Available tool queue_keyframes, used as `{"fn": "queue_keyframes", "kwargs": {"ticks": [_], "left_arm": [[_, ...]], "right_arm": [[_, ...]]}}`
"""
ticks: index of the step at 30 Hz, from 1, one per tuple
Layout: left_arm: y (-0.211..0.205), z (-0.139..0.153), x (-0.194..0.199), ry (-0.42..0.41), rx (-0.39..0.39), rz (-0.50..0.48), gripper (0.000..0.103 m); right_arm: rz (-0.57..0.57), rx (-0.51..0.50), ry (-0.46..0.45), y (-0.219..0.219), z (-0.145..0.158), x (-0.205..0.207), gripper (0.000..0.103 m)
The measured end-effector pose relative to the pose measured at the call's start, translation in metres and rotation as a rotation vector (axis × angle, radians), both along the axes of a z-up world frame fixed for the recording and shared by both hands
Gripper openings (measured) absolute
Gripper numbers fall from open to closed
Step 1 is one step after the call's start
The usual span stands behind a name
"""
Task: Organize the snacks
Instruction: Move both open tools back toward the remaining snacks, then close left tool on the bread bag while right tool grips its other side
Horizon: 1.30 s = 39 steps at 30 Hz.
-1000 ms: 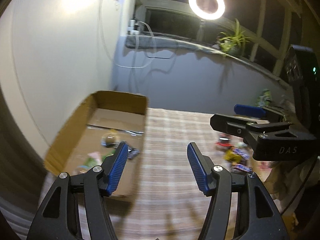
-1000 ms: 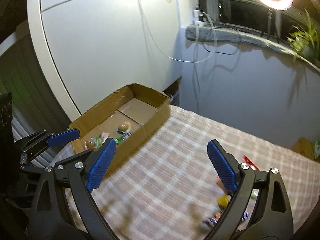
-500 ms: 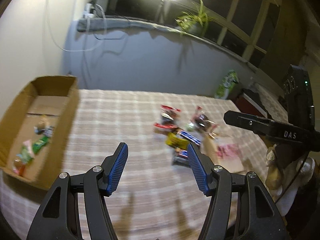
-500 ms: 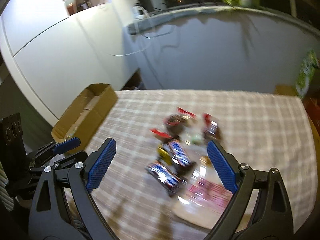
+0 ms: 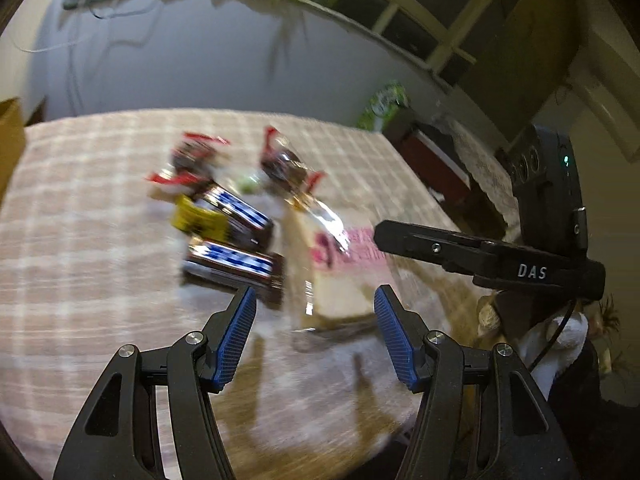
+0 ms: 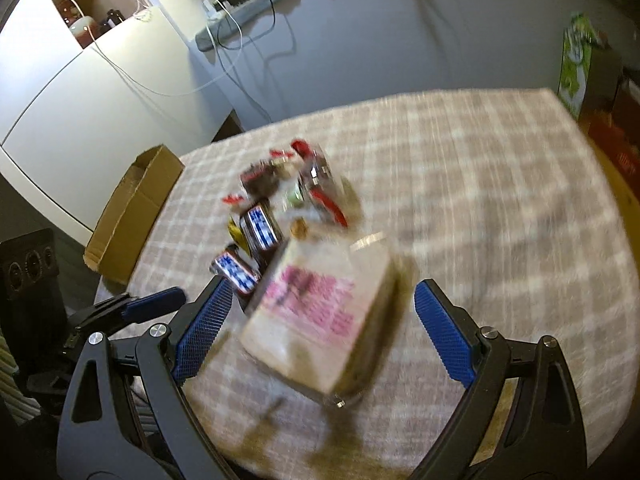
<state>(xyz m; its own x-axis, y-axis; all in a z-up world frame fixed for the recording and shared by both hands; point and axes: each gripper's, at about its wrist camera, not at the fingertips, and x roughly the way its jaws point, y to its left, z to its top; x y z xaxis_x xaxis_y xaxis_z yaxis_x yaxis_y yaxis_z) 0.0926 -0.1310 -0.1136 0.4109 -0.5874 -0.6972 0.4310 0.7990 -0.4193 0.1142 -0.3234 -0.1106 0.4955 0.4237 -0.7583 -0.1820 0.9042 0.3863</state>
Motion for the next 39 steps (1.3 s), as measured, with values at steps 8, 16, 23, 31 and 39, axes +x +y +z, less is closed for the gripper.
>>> {"fn": "queue_keyframes", "kwargs": {"ticks": [8, 16, 23, 31, 39], "left_arm": [[-0.026, -0.018, 0.008, 0.064, 0.013, -0.05, 0.061], [-0.031, -0.025, 0.011, 0.069, 0.038, -0.073, 0.061], [-0.045, -0.023, 0.012, 0.032, 0.075, -0.108, 0.055], [-0.042, -0.017, -0.002, -0.022, 0.1, -0.111, 0.053], [-0.017, 0.0, -0.013, -0.077, 0.087, -0.068, 0.053]], "right_arm": [[0.023, 0.088, 0.08, -0.008, -0.021, 0.004, 0.095], [0.044, 0.158, 0.149, -0.008, -0.039, 0.008, 0.095], [0.056, 0.157, 0.164, -0.002, -0.041, 0.009, 0.07], [0.051, 0.123, 0.142, 0.006, -0.031, 0.004, 0.066], [0.08, 0.087, 0.094, 0.028, -0.009, -0.002, 0.065]]}}
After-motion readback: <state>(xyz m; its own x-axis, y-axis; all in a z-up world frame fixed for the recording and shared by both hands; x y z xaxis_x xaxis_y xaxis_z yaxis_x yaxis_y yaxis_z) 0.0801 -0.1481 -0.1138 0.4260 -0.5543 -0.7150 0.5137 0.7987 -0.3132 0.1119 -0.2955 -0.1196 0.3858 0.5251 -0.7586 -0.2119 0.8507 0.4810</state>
